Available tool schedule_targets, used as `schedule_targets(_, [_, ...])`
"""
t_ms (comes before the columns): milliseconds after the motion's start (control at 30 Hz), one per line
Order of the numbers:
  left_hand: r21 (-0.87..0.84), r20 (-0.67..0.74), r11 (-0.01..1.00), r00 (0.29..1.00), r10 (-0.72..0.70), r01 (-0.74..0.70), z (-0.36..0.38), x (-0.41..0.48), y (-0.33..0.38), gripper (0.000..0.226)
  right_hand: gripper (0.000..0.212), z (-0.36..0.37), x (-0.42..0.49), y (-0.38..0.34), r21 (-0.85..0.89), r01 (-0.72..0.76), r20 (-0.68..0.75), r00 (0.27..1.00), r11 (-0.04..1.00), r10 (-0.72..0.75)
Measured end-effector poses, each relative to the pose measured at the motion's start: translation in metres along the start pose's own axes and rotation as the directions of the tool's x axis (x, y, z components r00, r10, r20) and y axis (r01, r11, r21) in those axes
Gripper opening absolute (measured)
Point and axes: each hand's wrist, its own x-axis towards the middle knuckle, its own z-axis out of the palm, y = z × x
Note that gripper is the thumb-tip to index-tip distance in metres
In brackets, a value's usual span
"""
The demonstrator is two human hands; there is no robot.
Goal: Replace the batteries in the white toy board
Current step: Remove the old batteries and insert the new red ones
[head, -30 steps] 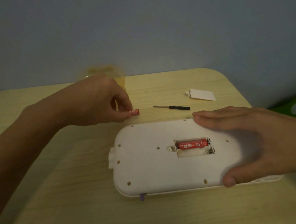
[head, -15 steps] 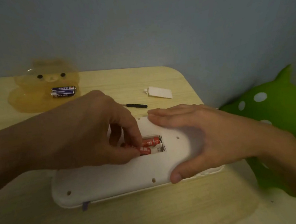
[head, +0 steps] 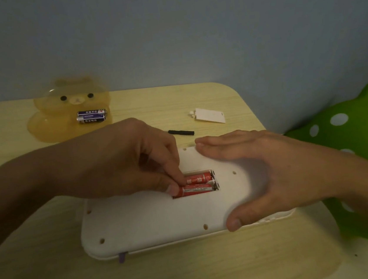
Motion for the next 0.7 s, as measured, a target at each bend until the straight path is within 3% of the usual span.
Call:
schedule_targets(233, [0.045,0.0,0.999,1.0,0.011,-0.011,0.004,0.004,0.0,0.014,0.124,0.0,0.001,0.001,-0.011,0.005,-0.015,1.0,1.0,-0.006])
schedule_targets(600, [-0.01,-0.056,0.979,0.977,-0.206,0.206,0.012,0.004,0.014,0.013,0.119,-0.01,0.004,-0.003,-0.071,0.043,-0.013,0.999,0.997,-0.044])
schedule_targets(700, [-0.014,-0.082,0.98,0.976,-0.201,0.2,0.014,0.004,0.015,0.013,0.109,-0.017,0.007,-0.005,-0.008,0.025,-0.037,0.999,1.0,-0.025])
